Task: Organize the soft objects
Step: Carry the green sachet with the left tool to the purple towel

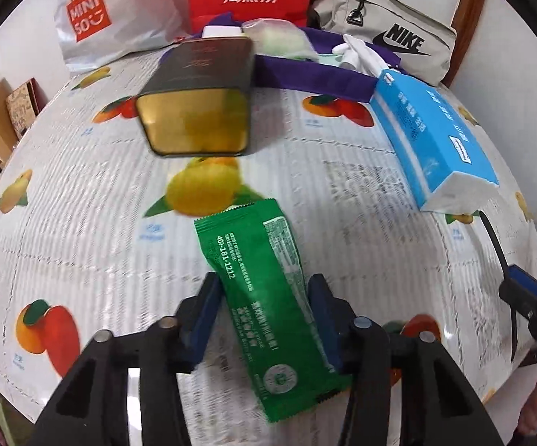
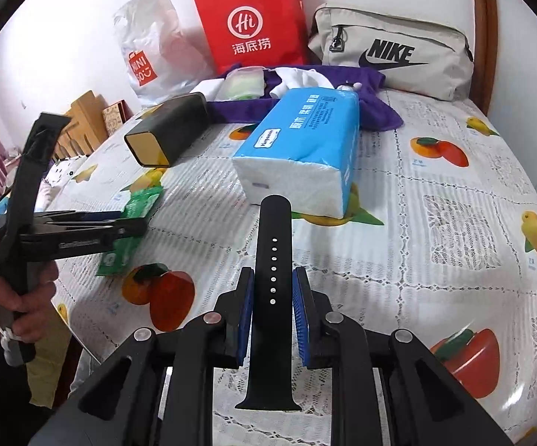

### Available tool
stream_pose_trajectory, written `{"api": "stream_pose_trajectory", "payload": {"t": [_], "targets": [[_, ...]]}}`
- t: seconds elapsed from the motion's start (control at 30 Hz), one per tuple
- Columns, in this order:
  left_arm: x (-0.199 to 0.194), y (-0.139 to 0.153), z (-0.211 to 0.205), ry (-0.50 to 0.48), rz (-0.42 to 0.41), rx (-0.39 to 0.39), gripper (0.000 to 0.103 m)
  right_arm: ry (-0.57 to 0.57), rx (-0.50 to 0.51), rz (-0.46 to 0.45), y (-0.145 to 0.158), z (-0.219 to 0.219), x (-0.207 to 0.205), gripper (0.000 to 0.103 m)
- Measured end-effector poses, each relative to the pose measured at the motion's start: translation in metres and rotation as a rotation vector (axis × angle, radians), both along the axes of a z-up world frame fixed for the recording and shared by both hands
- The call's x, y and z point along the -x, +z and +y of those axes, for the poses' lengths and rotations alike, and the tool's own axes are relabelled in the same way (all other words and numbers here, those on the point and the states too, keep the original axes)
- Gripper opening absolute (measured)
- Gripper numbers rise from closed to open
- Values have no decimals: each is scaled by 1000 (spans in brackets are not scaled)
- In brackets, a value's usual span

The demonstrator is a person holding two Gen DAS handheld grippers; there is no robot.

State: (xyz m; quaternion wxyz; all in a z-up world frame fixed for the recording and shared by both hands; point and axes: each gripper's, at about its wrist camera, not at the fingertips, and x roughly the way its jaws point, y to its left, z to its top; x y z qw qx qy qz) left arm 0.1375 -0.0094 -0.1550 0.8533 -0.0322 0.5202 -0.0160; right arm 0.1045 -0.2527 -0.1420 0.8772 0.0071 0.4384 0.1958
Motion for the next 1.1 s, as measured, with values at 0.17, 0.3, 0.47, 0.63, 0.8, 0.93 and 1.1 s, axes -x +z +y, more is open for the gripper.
{"api": "stream_pose_trajectory", "payload": {"t": [0.17, 0.3, 0.47, 0.63, 0.8, 0.93, 1.1], "targets": [[-1, -2, 2, 15, -25, -29, 43, 4, 15, 18, -6, 9, -4, 21], [-1, -2, 3, -20, -68, -25, 32, 2, 33, 36, -14, 14, -6, 21], [0, 2, 23, 9, -71, 56, 27, -11, 34, 65, -22, 15, -11, 21], [3, 8, 38, 31, -71, 94, 27, 12, 19, 61, -9, 19, -7, 21], [6, 23, 49, 35, -94, 96, 27, 27, 0, 54, 8, 24, -3, 21], [3, 40, 56, 42, -123, 108, 27, 32, 1, 49, 21, 25, -3, 21], [-5, 58, 64, 53, -153, 120, 27, 27, -19, 25, 44, 21, -10, 21]]}}
